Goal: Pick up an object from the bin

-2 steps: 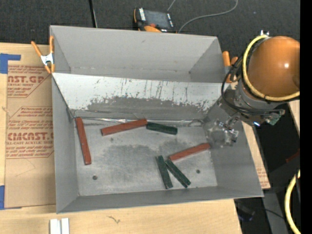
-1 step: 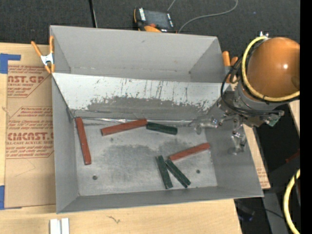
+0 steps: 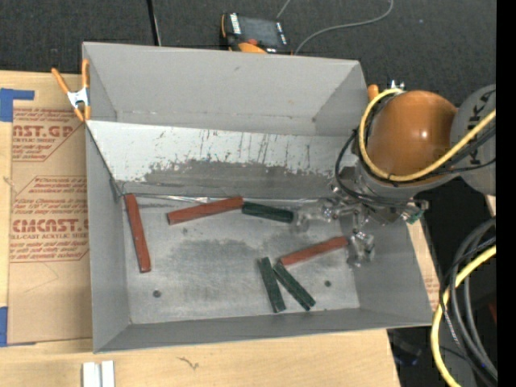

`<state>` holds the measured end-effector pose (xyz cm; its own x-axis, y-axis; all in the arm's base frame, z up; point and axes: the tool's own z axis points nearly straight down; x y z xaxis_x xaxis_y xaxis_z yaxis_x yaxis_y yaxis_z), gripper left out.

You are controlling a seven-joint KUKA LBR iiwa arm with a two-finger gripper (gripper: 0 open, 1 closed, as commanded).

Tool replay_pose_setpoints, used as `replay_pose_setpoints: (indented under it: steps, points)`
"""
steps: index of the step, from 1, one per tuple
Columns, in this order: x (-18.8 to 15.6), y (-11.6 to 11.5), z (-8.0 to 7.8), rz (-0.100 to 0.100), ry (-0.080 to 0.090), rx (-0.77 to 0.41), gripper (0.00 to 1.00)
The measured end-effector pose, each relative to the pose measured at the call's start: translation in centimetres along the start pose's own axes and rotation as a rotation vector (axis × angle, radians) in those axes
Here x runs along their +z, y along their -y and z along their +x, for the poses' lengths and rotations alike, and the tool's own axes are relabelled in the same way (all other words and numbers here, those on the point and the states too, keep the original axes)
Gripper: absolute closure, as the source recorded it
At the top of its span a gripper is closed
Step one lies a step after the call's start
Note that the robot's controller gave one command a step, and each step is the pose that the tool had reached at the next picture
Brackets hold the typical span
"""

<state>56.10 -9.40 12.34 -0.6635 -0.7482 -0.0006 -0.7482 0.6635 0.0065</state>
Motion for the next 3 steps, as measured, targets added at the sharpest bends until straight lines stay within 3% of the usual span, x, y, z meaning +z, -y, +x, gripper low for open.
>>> replay_pose_setpoints:
  steps: [1, 2, 3]
  points:
    - [5.8, 0.3, 0.3, 0.001, 0.0, -0.04, 0.0]
    - [5.4, 0.5, 0.2, 0.006, 0.003, -0.04, 1.0]
    - [-12.6, -0.2, -0.3, 0.013, 0.005, -0.019, 1.0]
